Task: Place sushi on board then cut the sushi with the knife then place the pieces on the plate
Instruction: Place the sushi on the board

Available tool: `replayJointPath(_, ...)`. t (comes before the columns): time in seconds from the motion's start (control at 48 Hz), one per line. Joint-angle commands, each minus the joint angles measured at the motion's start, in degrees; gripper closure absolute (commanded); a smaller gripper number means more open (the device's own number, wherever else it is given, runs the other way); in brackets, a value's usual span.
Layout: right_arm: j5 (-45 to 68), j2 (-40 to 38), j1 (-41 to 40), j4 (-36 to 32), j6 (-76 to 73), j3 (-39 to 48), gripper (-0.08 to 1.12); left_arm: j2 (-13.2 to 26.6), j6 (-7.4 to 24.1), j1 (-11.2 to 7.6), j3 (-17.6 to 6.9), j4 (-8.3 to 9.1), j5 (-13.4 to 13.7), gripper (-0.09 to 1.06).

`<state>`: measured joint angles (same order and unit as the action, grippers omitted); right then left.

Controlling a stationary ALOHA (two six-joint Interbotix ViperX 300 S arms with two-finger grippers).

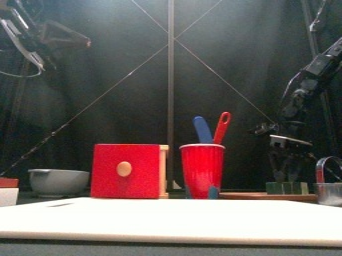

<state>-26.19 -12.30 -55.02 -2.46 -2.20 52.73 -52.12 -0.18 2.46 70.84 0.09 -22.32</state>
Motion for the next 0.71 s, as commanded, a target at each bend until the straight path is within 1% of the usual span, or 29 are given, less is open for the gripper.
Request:
replayJointPath(0.021, 0.53, 1.32, -0.62, -0.26, 0.0, -1.14, 0.04, 0.18, 0.0, 0.09, -0.7, 0.0, -0.62, 0.83)
replayJointPath(0.167, 1.32, 3.34, -0.62, -0.26, 0.0, -1.49, 0.05, 0.18, -0.09, 0.09, -0.44, -0.09, -0.62, 0.83)
replayJointPath(0.271, 1.41, 3.78, -0.62, 0.09, 0.0, -2.2, 0.08, 0.18, -0.09, 0.09, -0.26, -0.09, -0.62, 0.83)
replayJointPath(0.354, 1.41, 3.96, -0.35, 0.18, 0.0, -2.72, 0.15, 0.18, -0.09, 0.09, -0.09, -0.09, -0.62, 0.83)
replayJointPath(0.417, 1.14, 3.96, -0.26, 0.35, -0.09, -3.25, 0.22, 0.18, -0.09, 0.09, 0.0, 0.0, -0.62, 0.83)
replayJointPath(0.562, 0.44, 3.87, 0.79, 0.0, -0.09, -3.87, 0.35, 0.18, -0.18, 0.09, 0.26, -0.26, -0.62, 0.83)
replayJointPath(0.625, -0.53, 3.6, 1.49, 0.0, -0.09, -4.04, 0.39, 0.18, -0.18, 0.0, 0.44, -0.62, -0.62, 0.83)
replayJointPath(0.708, -3.52, 2.9, 2.9, 0.35, -0.18, -4.57, 0.41, 0.18, -0.09, 0.09, 0.7, -1.14, -0.62, 0.83)
